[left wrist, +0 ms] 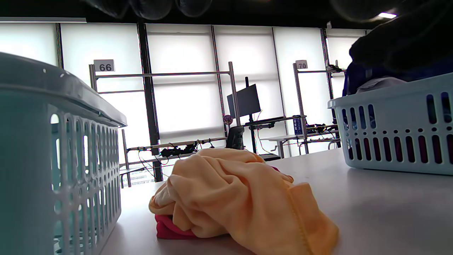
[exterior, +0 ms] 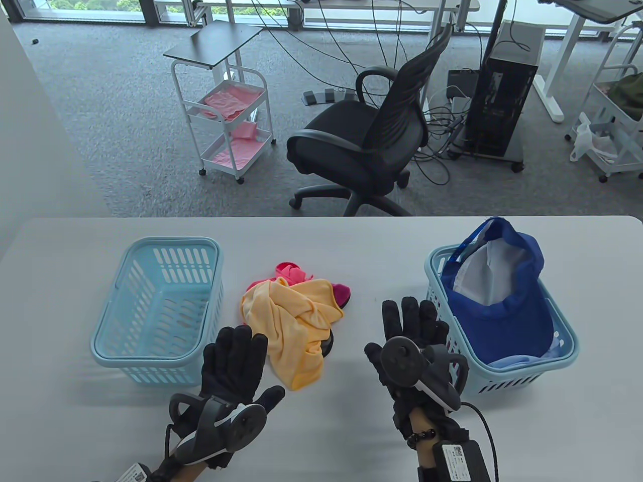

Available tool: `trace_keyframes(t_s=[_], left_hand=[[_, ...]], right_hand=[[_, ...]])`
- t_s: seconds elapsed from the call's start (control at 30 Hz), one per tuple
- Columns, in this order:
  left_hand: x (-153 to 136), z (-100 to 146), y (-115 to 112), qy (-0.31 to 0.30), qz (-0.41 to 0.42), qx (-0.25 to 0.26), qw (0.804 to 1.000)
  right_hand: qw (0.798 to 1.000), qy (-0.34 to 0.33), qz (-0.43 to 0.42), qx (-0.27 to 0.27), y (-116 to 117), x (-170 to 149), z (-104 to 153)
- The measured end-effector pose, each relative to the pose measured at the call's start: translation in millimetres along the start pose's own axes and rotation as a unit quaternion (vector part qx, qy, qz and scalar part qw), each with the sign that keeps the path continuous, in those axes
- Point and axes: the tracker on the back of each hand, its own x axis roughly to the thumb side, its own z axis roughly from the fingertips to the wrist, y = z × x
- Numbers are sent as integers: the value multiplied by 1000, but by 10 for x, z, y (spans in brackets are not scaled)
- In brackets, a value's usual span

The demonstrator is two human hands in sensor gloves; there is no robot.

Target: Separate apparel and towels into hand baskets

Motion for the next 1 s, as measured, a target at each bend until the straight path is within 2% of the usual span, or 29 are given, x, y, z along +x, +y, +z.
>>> trace_keyframes(t_s=[0.07, 0.13, 0.2, 0.27, 0.33, 0.53, 0.7, 1.0], left_hand=[[1, -2, -2, 1, 0, -2, 1000], [5, -1, -4, 0, -1, -3, 1000], [17, -3, -6, -2, -4, -6, 1000], [22, -6, -6, 0, -4, -5, 1000], [21, -7, -9, 0, -5, -7, 1000], [2, -10, 22, 6, 0, -7, 1000], [31, -103, 7, 6, 10, -16, 1000], [156, -330, -10, -6, 28, -44, 999]], right_hand=[[1000, -6, 22, 4, 220, -34, 1], [999, -18, 40, 0, 341, -50, 1], [999, -13, 33, 31, 317, -44, -21], [999, -15, 27, -9, 295, -15, 7], [999, -16, 44, 9, 312, 6, 32], [999, -2, 42, 15, 357, 1, 73], [999, 6, 43, 28, 378, -26, 82], [999, 21, 26, 17, 327, -92, 94]])
